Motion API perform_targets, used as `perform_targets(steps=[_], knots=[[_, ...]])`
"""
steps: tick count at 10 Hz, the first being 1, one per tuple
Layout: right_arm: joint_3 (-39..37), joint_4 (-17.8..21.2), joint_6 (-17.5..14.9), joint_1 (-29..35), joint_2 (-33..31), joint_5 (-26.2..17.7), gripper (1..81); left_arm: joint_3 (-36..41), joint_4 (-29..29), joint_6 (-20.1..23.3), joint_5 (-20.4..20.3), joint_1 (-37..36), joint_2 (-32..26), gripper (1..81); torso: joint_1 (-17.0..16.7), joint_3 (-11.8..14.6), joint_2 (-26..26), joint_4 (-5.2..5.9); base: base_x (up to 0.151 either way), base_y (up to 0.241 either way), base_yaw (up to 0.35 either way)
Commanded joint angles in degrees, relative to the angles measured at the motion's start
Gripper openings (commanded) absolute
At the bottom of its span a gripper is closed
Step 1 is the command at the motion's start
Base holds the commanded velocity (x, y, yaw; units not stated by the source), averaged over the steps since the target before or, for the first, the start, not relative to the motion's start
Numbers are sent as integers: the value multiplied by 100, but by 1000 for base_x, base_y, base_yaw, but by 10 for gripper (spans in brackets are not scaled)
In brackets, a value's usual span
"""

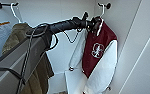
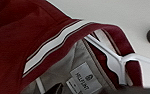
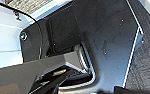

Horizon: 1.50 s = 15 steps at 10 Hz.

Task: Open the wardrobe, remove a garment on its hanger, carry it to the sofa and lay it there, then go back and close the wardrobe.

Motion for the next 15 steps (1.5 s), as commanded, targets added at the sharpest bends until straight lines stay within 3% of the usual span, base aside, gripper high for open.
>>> perform_targets(steps=[1, 4, 7, 15], knots=[[14, 35, 9, 181, 15, -396, 811, 55, -553, 122, 81, -1054, 103, 811, 0, 2, 0, 0, 0, 0, 0], [14, 18, 9, 181, 24, -396, 811, 37, -1065, 122, -121, -1081, 112, 811, 0, 0, 0, 0, 0, 0, 0], [14, 9, 1, 163, 33, -396, 811, -42, -1074, 148, -332, -1213, 42, 811, 0, 0, 0, 0, 0, 0, 0], [5, 26, -8, 164, 59, -397, 811, -412, -1074, 148, -323, -1362, 76, 811, 0, 0, 0, 0, 0, 0, 0]])
